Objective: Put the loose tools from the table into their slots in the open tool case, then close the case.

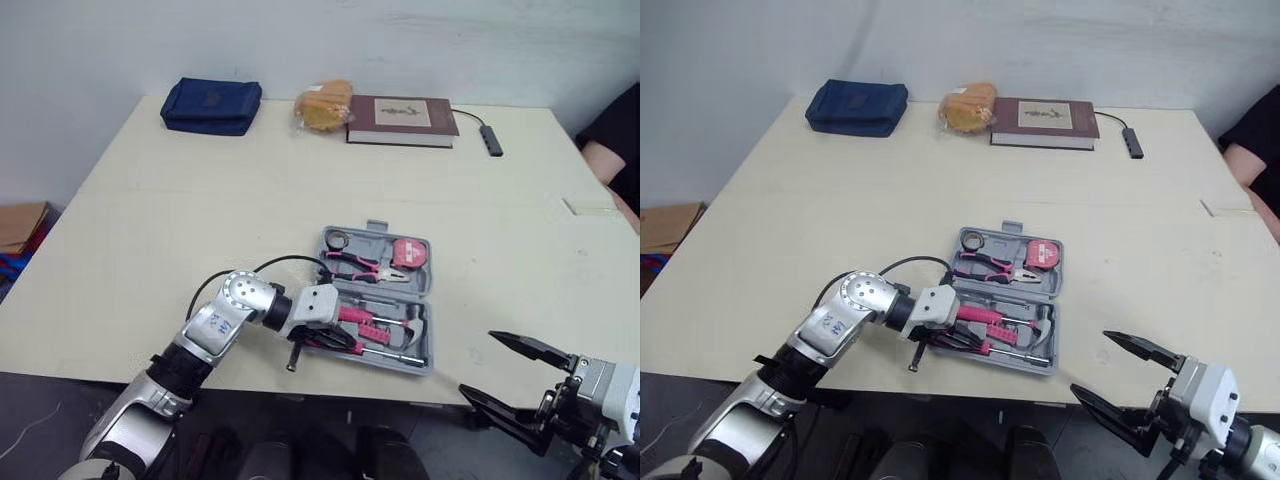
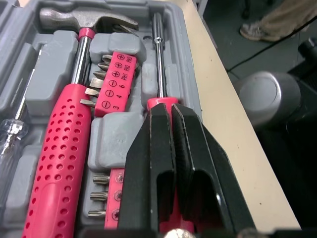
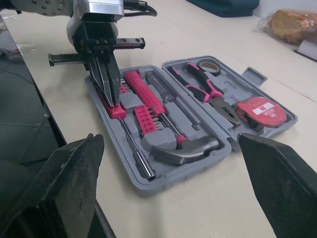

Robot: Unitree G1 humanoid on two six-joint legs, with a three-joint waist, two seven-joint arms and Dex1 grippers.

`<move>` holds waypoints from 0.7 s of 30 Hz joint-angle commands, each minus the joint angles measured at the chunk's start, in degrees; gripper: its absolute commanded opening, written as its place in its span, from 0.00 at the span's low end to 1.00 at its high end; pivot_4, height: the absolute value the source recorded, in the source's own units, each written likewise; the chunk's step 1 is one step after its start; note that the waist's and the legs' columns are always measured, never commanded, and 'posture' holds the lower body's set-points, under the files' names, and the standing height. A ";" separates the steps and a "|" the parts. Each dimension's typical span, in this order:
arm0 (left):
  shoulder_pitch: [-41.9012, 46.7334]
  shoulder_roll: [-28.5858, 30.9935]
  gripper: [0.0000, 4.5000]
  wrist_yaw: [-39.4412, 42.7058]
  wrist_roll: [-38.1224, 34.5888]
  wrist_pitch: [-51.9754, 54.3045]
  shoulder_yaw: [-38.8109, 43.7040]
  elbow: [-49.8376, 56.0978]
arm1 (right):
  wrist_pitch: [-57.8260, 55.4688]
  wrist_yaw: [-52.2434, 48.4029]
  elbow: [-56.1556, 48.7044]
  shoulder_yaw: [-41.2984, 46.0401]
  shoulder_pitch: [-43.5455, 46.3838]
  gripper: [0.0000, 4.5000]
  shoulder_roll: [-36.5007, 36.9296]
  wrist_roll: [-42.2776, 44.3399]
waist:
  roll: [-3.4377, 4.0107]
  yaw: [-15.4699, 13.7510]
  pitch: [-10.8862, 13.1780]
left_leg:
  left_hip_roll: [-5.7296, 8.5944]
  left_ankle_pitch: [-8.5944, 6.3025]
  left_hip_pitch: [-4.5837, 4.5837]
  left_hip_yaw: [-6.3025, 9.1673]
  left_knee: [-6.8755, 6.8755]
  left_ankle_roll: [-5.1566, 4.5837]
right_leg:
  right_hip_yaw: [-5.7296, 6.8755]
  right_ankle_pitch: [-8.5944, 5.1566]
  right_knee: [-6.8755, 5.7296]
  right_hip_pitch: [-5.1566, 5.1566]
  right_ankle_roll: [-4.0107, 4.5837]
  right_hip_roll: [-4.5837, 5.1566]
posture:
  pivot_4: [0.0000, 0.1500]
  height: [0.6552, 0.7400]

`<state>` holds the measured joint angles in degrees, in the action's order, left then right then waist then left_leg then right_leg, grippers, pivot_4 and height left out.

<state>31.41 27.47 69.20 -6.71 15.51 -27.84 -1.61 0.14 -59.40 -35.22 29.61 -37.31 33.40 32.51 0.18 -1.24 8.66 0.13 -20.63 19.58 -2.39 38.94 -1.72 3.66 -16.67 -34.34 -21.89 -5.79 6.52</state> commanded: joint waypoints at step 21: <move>8.84 -1.24 0.00 -5.10 -3.06 -16.65 17.87 -23.65 | -9.44 13.24 14.35 -10.24 18.53 0.01 8.05 -15.32 | 0.03 -0.15 0.94 | 0.18 0.21 0.77 0.02 0.20 0.07 | 0.19 0.08 -0.10 -0.66 -0.15 -0.20 | 1.00 1.00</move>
<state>38.38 26.85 66.55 -11.54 -0.02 -10.14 -24.38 -10.08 -46.17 -21.74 19.96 -19.91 40.70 18.29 0.21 -1.39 9.61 0.32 -20.41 20.35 -2.39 39.15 -1.64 3.86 -16.59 -34.49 -22.55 -5.94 6.27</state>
